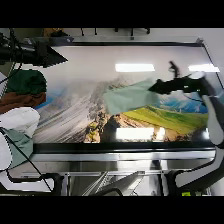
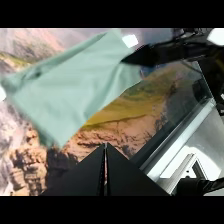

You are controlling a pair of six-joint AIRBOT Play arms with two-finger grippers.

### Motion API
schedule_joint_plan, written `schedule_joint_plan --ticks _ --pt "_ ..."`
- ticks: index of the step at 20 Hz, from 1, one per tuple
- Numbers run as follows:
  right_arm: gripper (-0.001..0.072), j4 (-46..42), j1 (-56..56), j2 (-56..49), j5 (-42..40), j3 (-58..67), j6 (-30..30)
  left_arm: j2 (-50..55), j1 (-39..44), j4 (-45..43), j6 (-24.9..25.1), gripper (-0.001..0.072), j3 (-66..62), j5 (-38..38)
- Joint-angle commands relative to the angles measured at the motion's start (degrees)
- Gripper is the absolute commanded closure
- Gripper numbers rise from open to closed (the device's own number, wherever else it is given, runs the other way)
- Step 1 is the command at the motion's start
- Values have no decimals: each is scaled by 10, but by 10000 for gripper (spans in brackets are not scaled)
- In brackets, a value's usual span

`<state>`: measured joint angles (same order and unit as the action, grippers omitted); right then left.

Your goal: Fold the shirts.

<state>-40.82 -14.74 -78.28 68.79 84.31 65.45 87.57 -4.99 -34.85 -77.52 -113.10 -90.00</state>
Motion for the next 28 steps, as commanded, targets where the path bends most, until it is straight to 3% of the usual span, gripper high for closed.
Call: schedule_joint_plan --ticks 1,4,7,14,15,16,17,18,21,23,25,27,28 --pt "691 -132 -168 63 3 -7 87 0 0 -1 6 695 0 1" --pt "692 -214 -303 116 2 -50 124 0 0 0 13 696 0 1" --pt "691 -224 -416 169 2 -137 129 0 0 0 17 696 0 2" --pt "687 -226 -513 329 -53 -427 179 0 0 0 26 696 0 0" --pt "611 -226 -513 342 -56 -439 179 0 0 0 26 695 0 0" --pt "378 -226 -513 348 -53 -440 179 0 0 0 28 696 0 0" --pt "209 -227 -513 352 -43 -437 179 0 0 0 31 696 0 0" --pt "180 -236 -514 356 -30 -429 177 0 0 0 31 695 0 -1" --pt "180 -327 -514 358 20 -336 215 0 0 0 40 695 0 -5" --pt "203 -292 -512 354 4 -228 216 0 -1 0 45 695 0 -6" --pt "437 -166 -496 337 -26 -139 215 0 -9 1 44 696 0 -5" --pt "617 -44 -445 318 -52 -103 195 0 -12 1 33 696 0 -6" --pt "629 -14 -403 314 -65 -103 184 -1 -14 1 24 696 0 -19"
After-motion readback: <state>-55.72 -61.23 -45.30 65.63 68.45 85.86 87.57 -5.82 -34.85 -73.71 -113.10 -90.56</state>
